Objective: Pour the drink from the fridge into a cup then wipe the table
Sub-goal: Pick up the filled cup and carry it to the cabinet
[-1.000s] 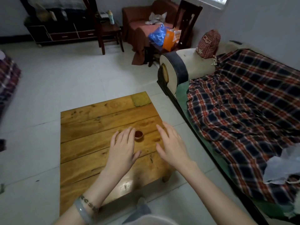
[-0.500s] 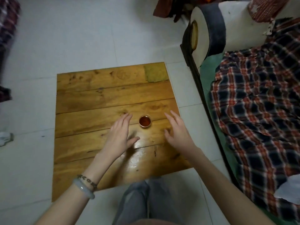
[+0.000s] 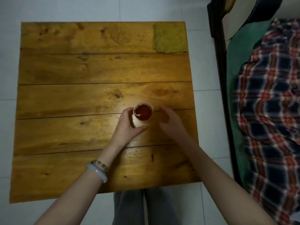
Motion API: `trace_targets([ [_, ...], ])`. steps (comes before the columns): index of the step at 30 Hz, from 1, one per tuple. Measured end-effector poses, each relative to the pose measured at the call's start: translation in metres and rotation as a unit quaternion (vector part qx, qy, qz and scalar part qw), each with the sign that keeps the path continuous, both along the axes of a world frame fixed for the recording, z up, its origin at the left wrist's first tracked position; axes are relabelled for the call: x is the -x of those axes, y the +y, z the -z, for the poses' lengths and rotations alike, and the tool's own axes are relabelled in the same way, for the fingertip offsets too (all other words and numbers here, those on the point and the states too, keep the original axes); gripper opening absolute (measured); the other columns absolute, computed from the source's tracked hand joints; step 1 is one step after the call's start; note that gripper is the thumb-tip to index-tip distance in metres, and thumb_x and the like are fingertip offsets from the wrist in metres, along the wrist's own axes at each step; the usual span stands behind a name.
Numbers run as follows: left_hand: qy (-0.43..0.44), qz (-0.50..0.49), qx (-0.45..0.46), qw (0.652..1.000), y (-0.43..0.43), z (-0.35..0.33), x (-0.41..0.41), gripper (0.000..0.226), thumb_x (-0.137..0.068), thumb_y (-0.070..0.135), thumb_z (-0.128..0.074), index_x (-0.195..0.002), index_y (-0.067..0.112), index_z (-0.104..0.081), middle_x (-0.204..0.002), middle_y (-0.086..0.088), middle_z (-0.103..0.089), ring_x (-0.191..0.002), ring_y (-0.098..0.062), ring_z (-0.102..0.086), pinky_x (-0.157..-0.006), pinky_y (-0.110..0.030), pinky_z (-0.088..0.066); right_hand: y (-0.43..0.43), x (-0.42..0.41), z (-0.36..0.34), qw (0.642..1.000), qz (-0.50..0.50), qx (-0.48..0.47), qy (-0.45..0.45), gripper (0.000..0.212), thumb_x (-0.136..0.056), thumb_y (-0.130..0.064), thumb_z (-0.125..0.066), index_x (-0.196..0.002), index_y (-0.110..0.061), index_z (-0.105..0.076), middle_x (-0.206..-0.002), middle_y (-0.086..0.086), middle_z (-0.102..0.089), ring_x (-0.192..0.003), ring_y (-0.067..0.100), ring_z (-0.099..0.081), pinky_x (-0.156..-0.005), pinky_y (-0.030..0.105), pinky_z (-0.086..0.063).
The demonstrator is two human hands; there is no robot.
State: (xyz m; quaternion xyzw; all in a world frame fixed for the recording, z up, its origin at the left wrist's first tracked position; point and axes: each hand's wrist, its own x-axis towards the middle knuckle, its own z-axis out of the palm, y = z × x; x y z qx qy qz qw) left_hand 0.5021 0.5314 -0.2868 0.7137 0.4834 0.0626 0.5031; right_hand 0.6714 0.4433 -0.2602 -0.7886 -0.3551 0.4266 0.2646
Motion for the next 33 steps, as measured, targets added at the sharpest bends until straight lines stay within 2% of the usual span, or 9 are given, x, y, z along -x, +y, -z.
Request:
trace_targets([
  [5,-0.053,-0.073,0.025,0.996,-0.003,0.025,-0.017,0.080,-0.061,0.024,-0.088,-0.122,0.029,-0.038,-0.122,0.007,-0.054,-0.110,-0.001,-0.052,-0.091,-0.013,-0.040,0.014,0.002,0.035,0.997,0.013,-0.018,0.068,0.058,-0.078,0.006,-0.057,-0.133,-0.009,-0.049,-0.133,0.008,-0.053,-0.124,0.018,-0.048,-0.106,0.029,-0.038],
  [8,-0.084,-0.096,0.013,0.992,-0.002,0.027,-0.026,0.074,-0.060,0.023,-0.088,-0.119,0.030,-0.043,-0.116,0.010,-0.057,-0.108,0.002,-0.054,-0.086,-0.008,-0.040,0.019,0.004,0.045,0.995,0.018,-0.034,0.092,0.052,-0.076,0.014,-0.053,-0.126,-0.002,-0.055,-0.125,0.014,-0.059,-0.116,0.020,-0.054,-0.098,0.020,-0.043],
  [12,-0.103,-0.116,-0.001,0.988,-0.003,0.022,-0.029,0.071,-0.059,0.020,-0.089,-0.113,0.037,-0.045,-0.114,0.014,-0.058,-0.106,0.003,-0.055,-0.087,-0.010,-0.041,0.021,0.004,0.041,0.991,0.013,-0.051,0.121,0.052,-0.073,0.015,-0.049,-0.122,-0.001,-0.058,-0.119,0.014,-0.063,-0.112,0.020,-0.057,-0.096,0.024,-0.044],
  [14,-0.109,-0.122,-0.004,0.987,-0.003,0.016,-0.027,0.072,-0.059,0.016,-0.089,-0.111,0.040,-0.045,-0.113,0.014,-0.058,-0.106,0.004,-0.055,-0.089,-0.012,-0.043,0.020,0.004,0.033,0.990,0.006,-0.054,0.130,0.056,-0.069,0.012,-0.046,-0.122,-0.001,-0.058,-0.119,0.012,-0.062,-0.112,0.016,-0.055,-0.093,0.014,-0.043],
  [20,-0.117,-0.133,-0.006,0.984,-0.005,-0.035,-0.012,0.069,-0.060,0.009,-0.087,-0.116,0.021,-0.049,-0.109,0.020,-0.054,-0.100,0.016,-0.051,-0.083,-0.004,-0.039,0.022,0.010,-0.025,0.986,-0.033,-0.071,0.147,0.054,-0.074,0.017,-0.049,-0.123,-0.003,-0.058,-0.115,0.001,-0.061,-0.109,0.009,-0.054,-0.089,0.010,-0.041],
  [25,-0.126,-0.168,-0.012,0.978,-0.008,-0.101,0.015,0.070,-0.059,0.011,-0.088,-0.117,0.019,-0.050,-0.111,0.018,-0.056,-0.100,0.014,-0.052,-0.086,-0.009,-0.042,0.027,0.028,-0.094,0.979,-0.106,-0.104,0.143,0.047,-0.073,-0.008,-0.053,-0.119,-0.004,-0.061,-0.112,0.000,-0.064,-0.101,-0.003,-0.056,-0.084,0.006,-0.040],
  [27,-0.135,-0.184,-0.015,0.974,-0.012,-0.131,0.030,0.069,-0.060,0.010,-0.087,-0.118,0.017,-0.050,-0.110,0.018,-0.056,-0.098,0.017,-0.052,-0.082,-0.005,-0.041,0.028,0.038,-0.119,0.975,-0.128,-0.116,0.141,0.045,-0.077,0.001,-0.054,-0.122,-0.002,-0.058,-0.116,0.003,-0.062,-0.104,-0.003,-0.056,-0.091,0.012,-0.041],
  [29,-0.142,-0.197,-0.028,0.970,-0.018,-0.160,0.047,0.067,-0.061,0.011,-0.087,-0.118,0.014,-0.051,-0.109,0.016,-0.057,-0.096,0.017,-0.052,-0.080,-0.004,-0.040,0.028,0.049,-0.146,0.971,-0.143,-0.095,0.165,0.049,-0.081,0.015,-0.050,-0.126,-0.003,-0.054,-0.124,0.007,-0.058,-0.115,0.010,-0.055,-0.098,0.023,-0.043],
  [33,-0.143,-0.232,-0.059,0.960,-0.030,-0.210,0.090,0.065,-0.060,0.009,-0.087,-0.115,0.018,-0.052,-0.109,0.014,-0.058,-0.096,0.015,-0.052,-0.080,-0.006,-0.041,0.030,0.081,-0.194,0.958,-0.212,-0.074,0.180,0.054,-0.082,0.012,-0.052,-0.131,-0.012,-0.050,-0.128,0.005,-0.056,-0.120,0.016,-0.052,-0.103,0.031,-0.043],
])
